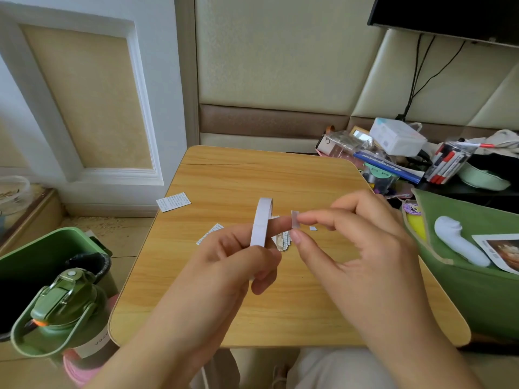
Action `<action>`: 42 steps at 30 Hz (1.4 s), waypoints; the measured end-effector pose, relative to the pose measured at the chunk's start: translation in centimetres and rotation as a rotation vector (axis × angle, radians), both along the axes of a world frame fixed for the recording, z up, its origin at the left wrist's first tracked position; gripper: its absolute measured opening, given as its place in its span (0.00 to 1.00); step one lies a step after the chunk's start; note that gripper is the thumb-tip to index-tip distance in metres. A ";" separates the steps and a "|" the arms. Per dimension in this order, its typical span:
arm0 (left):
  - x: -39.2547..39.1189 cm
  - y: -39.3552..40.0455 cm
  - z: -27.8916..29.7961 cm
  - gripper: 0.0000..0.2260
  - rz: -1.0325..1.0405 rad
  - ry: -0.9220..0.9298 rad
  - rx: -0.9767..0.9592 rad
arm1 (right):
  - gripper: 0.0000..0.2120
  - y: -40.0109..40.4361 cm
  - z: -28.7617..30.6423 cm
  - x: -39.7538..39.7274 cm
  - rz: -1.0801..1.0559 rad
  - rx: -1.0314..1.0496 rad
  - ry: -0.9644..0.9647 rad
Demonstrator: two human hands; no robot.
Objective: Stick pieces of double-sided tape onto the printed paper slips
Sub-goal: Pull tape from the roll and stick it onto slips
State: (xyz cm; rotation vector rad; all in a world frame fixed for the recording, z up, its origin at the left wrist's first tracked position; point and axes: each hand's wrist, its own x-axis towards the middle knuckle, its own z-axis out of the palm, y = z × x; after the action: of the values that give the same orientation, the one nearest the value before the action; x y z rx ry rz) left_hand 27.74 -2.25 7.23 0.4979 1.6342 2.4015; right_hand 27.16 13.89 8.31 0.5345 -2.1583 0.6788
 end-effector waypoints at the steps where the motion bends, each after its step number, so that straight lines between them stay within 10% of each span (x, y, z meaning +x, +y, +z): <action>1: 0.1 0.0 0.0 0.22 0.010 0.015 -0.012 | 0.07 0.0 0.0 0.0 -0.003 0.001 0.001; 7: 0.4 0.1 0.6 0.05 0.026 0.050 -0.028 | 0.06 0.0 0.2 0.0 -0.008 0.001 0.003; 26: 0.4 0.4 0.7 0.28 0.049 0.119 -0.060 | 0.08 -0.2 0.0 0.1 0.079 -0.209 -0.161; 42: 0.4 0.2 0.7 0.22 -0.011 0.085 -0.035 | 0.05 -0.1 0.2 0.3 0.077 -0.208 -0.185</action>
State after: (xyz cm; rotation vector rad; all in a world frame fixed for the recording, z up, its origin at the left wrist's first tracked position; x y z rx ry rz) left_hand 28.18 -2.06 7.96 0.6092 1.7002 2.3694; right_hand 27.48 13.83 8.56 0.4604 -2.2113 1.0178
